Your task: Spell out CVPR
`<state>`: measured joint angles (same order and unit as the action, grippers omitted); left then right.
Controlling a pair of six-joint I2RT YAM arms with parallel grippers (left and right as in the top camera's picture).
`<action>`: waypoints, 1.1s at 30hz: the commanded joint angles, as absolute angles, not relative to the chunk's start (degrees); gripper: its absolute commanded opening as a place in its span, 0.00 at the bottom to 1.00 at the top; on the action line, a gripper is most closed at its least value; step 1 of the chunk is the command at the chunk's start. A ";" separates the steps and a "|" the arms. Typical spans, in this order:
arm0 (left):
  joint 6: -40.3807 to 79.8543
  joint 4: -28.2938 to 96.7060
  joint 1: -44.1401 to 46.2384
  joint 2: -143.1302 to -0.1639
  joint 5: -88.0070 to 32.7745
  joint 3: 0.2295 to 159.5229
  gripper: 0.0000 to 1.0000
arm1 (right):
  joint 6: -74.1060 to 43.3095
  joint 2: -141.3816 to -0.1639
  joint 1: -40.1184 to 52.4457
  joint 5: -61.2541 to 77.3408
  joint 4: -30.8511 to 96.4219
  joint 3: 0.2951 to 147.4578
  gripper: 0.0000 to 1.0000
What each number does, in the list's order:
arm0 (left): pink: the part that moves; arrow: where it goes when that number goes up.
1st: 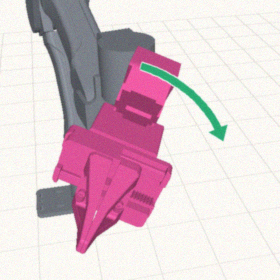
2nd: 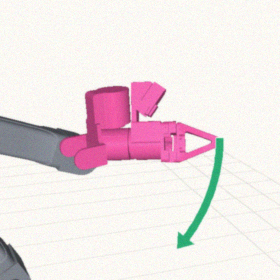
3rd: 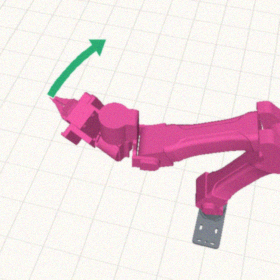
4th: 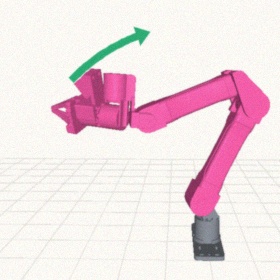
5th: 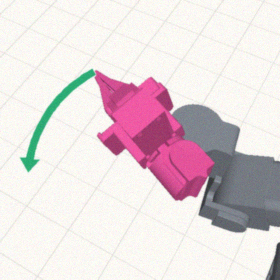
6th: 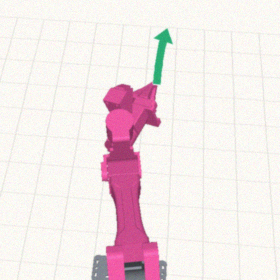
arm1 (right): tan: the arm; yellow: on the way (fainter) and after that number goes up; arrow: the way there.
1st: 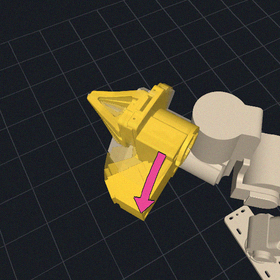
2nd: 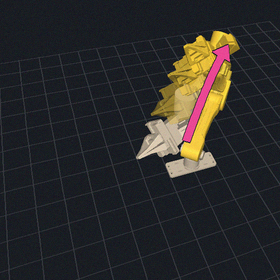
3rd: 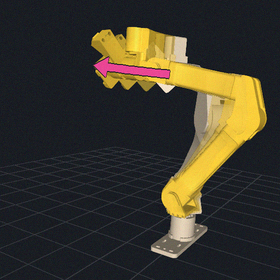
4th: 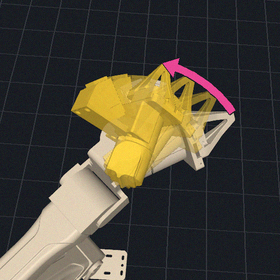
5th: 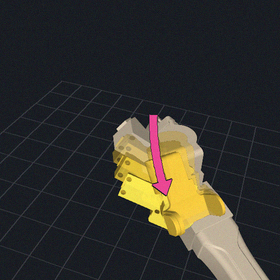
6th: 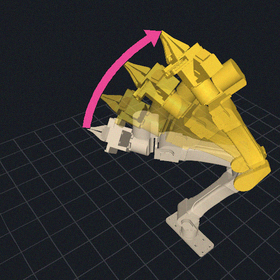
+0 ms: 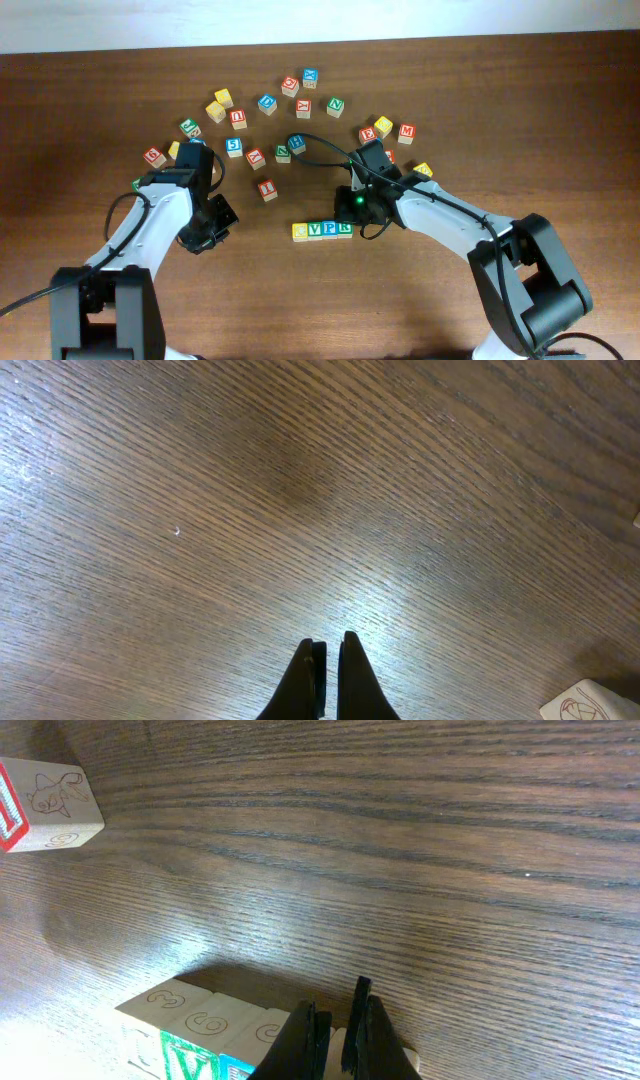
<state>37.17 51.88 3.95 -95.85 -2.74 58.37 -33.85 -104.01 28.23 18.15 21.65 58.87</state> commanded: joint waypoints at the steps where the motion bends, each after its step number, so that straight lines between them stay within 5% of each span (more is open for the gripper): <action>1: 37.91 51.96 3.53 -94.80 -2.52 58.11 0.00 | -33.08 -104.20 28.60 18.87 21.89 59.05 0.04; 14: 37.91 51.96 3.53 -94.80 -2.50 58.11 0.00 | -33.01 -102.02 27.20 19.35 22.96 62.13 0.04; 23: 37.69 51.68 3.60 -94.80 -2.52 58.11 0.00 | -33.01 -96.92 20.23 15.09 47.72 66.13 0.04; 33: 37.28 51.83 3.60 -94.80 -2.57 58.11 0.00 | -36.97 -97.23 24.91 14.37 38.30 58.37 0.04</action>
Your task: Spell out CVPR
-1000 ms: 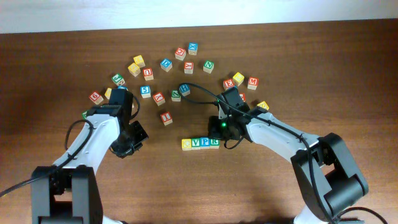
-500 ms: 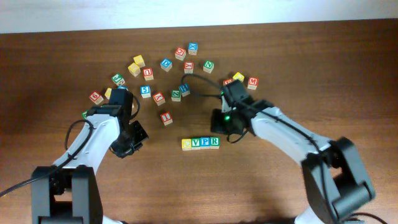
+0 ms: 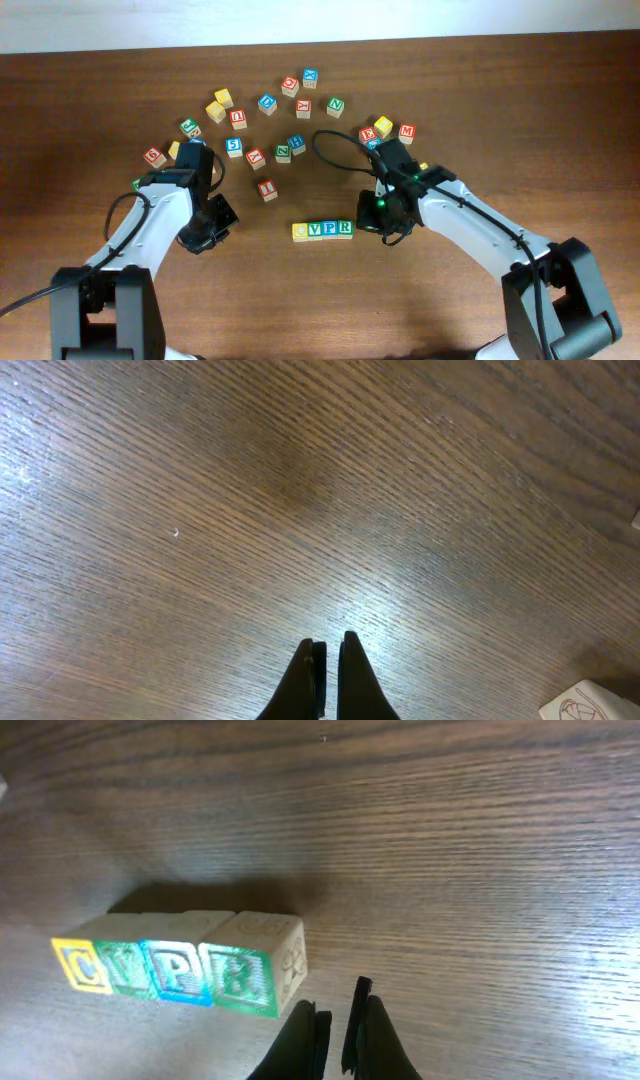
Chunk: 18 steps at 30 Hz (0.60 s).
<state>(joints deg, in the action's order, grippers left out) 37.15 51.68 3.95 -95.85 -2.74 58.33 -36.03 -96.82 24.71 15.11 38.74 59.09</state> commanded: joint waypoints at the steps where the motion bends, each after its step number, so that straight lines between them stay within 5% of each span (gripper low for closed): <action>1: 37.28 51.81 3.60 -94.80 -2.57 58.11 0.00 | -36.95 -97.23 25.15 14.33 38.06 58.37 0.04; 18: 37.28 51.90 3.60 -94.80 -2.57 58.11 0.00 | -38.00 -101.65 27.86 14.55 33.52 58.26 0.04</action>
